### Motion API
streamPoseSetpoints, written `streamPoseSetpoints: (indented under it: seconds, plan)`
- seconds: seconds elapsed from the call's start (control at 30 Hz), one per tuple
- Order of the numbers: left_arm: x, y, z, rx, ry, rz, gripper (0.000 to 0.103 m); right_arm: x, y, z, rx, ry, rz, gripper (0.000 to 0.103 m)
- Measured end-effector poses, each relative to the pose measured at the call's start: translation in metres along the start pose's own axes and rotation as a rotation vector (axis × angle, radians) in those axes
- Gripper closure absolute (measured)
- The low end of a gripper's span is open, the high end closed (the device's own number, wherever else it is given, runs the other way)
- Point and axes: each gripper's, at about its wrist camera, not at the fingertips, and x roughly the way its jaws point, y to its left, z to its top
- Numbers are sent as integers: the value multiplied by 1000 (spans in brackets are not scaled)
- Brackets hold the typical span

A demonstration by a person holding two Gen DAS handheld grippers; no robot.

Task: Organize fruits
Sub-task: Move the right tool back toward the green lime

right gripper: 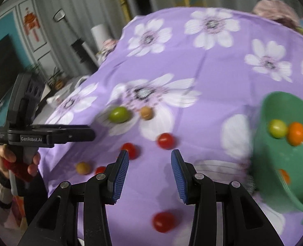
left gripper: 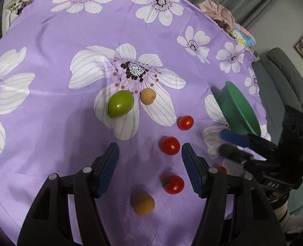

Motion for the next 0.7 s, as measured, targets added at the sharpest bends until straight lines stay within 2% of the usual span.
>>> streamPoseSetpoints:
  seconds: [0.13, 0.37, 0.53, 0.7]
  plan:
    - [-2, 2, -5, 9, -5, -35, 40, 17, 11, 11, 11, 27, 19, 60]
    - [-8, 6, -8, 58, -30, -47, 40, 38, -2, 25, 168, 72, 69, 60]
    - [-13, 11, -8, 84, -66, -62, 40, 46, -3, 31, 218, 77, 95, 60]
    - [-18, 17, -7, 66, -110, -110, 40, 65, -3, 35, 278, 123, 148, 60]
